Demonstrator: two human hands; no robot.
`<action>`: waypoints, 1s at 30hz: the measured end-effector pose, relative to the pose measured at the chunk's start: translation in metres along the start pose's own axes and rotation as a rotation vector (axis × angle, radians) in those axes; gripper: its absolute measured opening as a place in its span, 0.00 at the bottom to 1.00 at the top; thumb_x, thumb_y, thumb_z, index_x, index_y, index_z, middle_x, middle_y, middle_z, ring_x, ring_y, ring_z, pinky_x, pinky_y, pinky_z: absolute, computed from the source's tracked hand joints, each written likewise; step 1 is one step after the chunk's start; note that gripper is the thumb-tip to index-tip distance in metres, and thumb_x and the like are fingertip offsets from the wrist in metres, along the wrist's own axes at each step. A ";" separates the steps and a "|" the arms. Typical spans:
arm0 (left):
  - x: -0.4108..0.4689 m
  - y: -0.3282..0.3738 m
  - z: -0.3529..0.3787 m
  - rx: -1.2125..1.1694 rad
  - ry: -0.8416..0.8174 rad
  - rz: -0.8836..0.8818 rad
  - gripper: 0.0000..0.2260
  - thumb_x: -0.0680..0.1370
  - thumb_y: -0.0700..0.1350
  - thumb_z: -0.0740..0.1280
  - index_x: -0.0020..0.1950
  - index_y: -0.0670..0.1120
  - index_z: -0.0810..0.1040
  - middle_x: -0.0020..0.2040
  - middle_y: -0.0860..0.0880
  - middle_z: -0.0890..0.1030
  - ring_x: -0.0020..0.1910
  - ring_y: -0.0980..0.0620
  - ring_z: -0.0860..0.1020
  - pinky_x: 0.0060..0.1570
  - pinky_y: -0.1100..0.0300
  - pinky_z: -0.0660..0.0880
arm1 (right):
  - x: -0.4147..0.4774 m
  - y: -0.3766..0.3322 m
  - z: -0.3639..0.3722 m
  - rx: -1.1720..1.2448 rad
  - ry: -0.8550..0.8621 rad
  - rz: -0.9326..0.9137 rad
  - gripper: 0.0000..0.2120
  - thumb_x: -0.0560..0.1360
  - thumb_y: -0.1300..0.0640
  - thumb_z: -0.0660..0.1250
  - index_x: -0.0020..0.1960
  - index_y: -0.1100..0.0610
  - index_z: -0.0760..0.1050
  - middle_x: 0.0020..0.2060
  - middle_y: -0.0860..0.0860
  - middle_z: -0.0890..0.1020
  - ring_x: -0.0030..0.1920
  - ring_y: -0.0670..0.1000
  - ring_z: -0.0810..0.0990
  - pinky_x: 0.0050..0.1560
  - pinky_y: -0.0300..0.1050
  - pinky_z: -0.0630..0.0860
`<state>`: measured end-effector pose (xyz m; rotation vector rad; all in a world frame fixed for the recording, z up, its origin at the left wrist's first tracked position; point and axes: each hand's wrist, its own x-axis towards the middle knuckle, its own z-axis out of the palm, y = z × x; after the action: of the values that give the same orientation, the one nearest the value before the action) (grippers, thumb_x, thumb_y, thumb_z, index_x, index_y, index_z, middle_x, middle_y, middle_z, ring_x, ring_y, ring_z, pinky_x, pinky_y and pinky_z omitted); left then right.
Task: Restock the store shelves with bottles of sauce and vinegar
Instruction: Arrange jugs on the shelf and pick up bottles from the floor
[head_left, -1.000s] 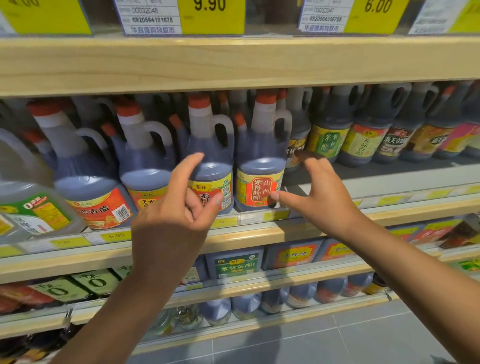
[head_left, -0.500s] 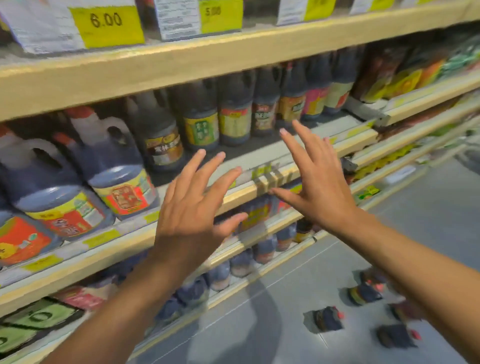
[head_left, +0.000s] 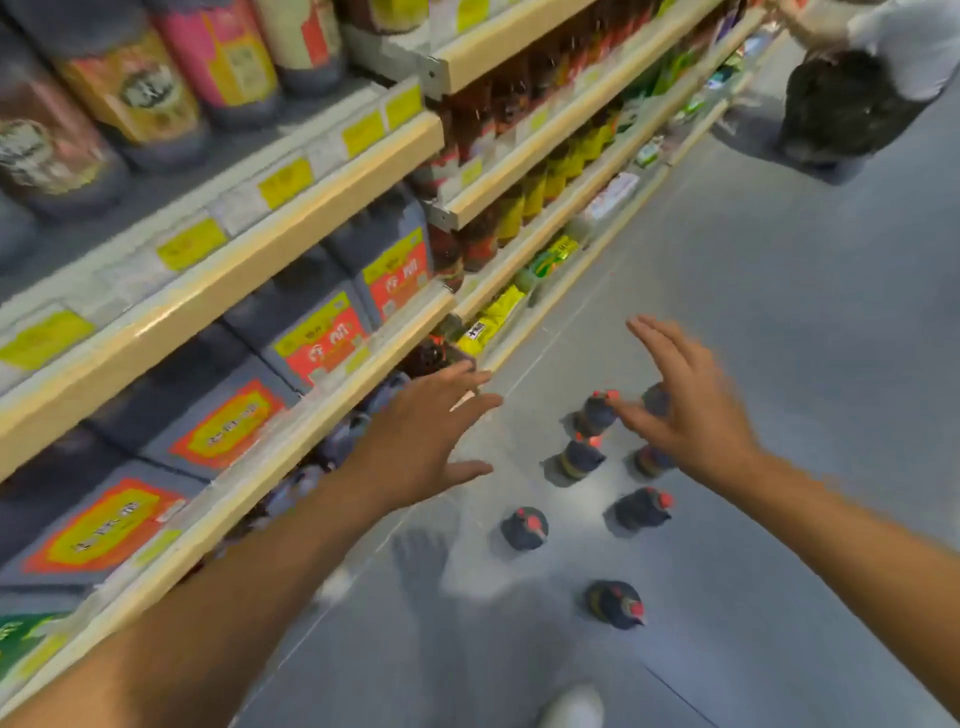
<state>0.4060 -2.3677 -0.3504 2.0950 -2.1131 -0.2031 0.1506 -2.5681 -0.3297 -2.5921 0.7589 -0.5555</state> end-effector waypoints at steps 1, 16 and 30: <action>0.010 0.003 0.022 -0.017 -0.064 0.018 0.34 0.76 0.66 0.70 0.78 0.52 0.69 0.81 0.49 0.65 0.81 0.46 0.60 0.75 0.45 0.65 | -0.016 0.020 0.007 0.043 -0.015 0.053 0.33 0.77 0.41 0.69 0.78 0.49 0.62 0.73 0.49 0.69 0.69 0.51 0.73 0.65 0.55 0.75; 0.038 -0.041 0.356 -0.113 -0.921 -0.250 0.47 0.72 0.59 0.77 0.84 0.55 0.54 0.82 0.50 0.62 0.80 0.47 0.63 0.76 0.51 0.64 | -0.311 0.208 0.192 0.159 -0.440 1.145 0.17 0.75 0.67 0.73 0.63 0.57 0.79 0.56 0.57 0.84 0.49 0.55 0.81 0.56 0.51 0.79; 0.062 -0.025 0.583 -0.739 -0.582 -0.311 0.49 0.60 0.68 0.81 0.74 0.76 0.57 0.66 0.80 0.68 0.62 0.72 0.72 0.58 0.75 0.70 | -0.415 0.257 0.429 0.681 -0.060 1.264 0.58 0.52 0.31 0.83 0.76 0.34 0.61 0.70 0.33 0.72 0.68 0.38 0.73 0.65 0.38 0.74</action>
<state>0.3090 -2.4389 -0.9249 1.9806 -1.5133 -1.5204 -0.0793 -2.4249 -0.9202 -1.1443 1.5849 -0.2299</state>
